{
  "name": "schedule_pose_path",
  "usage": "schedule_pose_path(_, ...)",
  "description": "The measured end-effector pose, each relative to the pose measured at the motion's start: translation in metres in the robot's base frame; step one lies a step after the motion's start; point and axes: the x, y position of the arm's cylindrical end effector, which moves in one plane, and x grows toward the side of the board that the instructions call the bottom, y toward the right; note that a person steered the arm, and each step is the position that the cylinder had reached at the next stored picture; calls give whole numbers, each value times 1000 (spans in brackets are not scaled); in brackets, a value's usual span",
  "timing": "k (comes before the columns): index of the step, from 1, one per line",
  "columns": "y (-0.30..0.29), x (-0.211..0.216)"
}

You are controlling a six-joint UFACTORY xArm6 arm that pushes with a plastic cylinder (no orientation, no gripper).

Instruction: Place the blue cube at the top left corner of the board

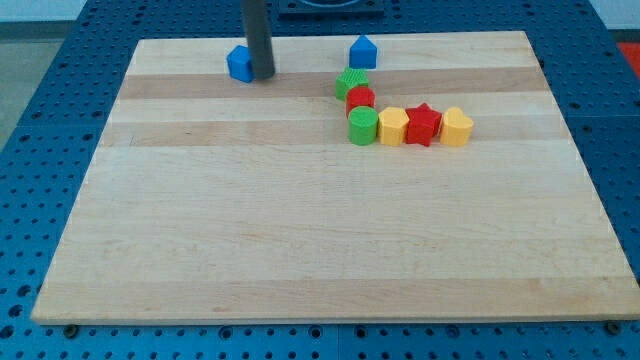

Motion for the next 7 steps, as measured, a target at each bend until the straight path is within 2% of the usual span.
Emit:
schedule_pose_path(2,-44,-1)
schedule_pose_path(4,-58,-3)
schedule_pose_path(6,-30,-7)
schedule_pose_path(7,-18,-26)
